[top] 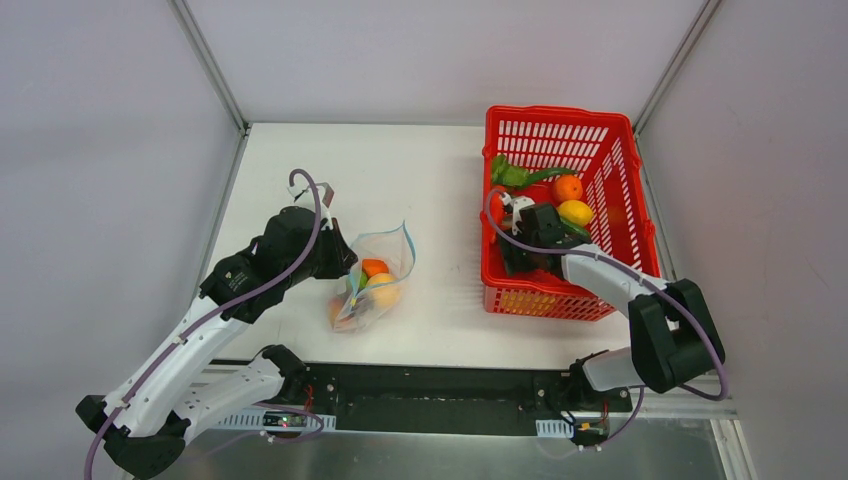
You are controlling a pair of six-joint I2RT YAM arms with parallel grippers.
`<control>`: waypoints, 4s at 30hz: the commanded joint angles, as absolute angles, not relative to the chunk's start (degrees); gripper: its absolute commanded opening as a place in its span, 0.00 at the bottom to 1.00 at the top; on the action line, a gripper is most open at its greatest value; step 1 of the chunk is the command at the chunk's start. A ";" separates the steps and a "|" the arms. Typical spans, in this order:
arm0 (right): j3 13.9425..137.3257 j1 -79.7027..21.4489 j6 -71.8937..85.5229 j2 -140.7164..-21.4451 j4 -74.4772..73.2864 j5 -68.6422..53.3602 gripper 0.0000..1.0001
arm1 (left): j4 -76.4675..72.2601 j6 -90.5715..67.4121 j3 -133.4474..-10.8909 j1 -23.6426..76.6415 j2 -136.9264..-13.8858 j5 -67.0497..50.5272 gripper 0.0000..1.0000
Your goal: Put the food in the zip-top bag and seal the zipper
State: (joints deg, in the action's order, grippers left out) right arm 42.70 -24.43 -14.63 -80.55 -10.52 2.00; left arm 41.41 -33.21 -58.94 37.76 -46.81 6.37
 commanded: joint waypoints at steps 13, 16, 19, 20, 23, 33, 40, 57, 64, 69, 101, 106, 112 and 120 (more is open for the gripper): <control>43.35 -24.64 -9.51 -73.57 -11.34 -5.65 0.35 | 41.34 -32.56 -61.13 37.18 -46.54 4.86 0.00; 43.41 -24.67 -9.41 -74.75 -11.29 -5.76 0.48 | 41.25 -32.69 -60.70 37.18 -46.58 4.79 0.00; 44.08 -24.63 -9.34 -78.09 -11.45 -6.60 0.53 | 41.11 -32.65 -60.57 37.18 -46.38 4.97 0.00; 44.42 -24.69 -8.66 -79.43 -11.24 -5.65 0.56 | 41.13 -32.69 -60.61 37.18 -46.40 5.05 0.00; 46.47 -24.64 -7.84 -83.44 -13.00 -5.55 0.60 | 41.23 -32.70 -60.60 37.18 -46.24 5.10 0.00; 48.11 -24.60 -5.06 -81.75 -14.48 -1.97 0.38 | 41.79 -32.78 -60.08 37.18 -45.24 6.26 0.00; 47.24 -24.51 -3.41 -69.40 -15.28 3.55 0.30 | 41.43 -33.02 -60.15 37.18 -45.53 5.95 0.00; 49.70 -24.35 6.07 -50.72 -13.27 -0.55 0.28 | 39.81 -33.19 -60.30 37.18 -46.68 4.79 0.00; 48.43 -24.53 19.24 -47.06 0.72 -21.10 0.29 | 39.38 -33.57 -60.04 37.18 -46.58 4.21 0.00; 48.09 -26.23 23.65 -48.70 8.60 -28.68 0.28 | 39.38 -33.57 -60.17 37.18 -46.34 4.09 0.00; 54.60 -58.43 9.20 -78.90 40.97 -2.19 0.28 | 39.02 -34.63 -60.49 37.18 -45.26 1.49 0.00; 52.41 -58.92 7.91 -79.27 40.88 -5.76 0.35 | 39.36 -34.71 -60.73 37.18 -44.88 2.37 0.00; 53.36 -58.95 2.82 -77.60 32.43 -14.43 0.47 | 39.13 -35.04 -60.64 37.18 -44.53 3.47 0.00; 53.78 -58.90 0.82 -76.05 25.54 -19.88 0.59 | 38.76 -35.24 -60.65 37.18 -44.97 3.19 0.00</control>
State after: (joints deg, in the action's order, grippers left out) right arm 51.75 -58.61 3.31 -78.89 28.40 -14.57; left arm 40.93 -34.00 -59.42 37.76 -45.30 2.42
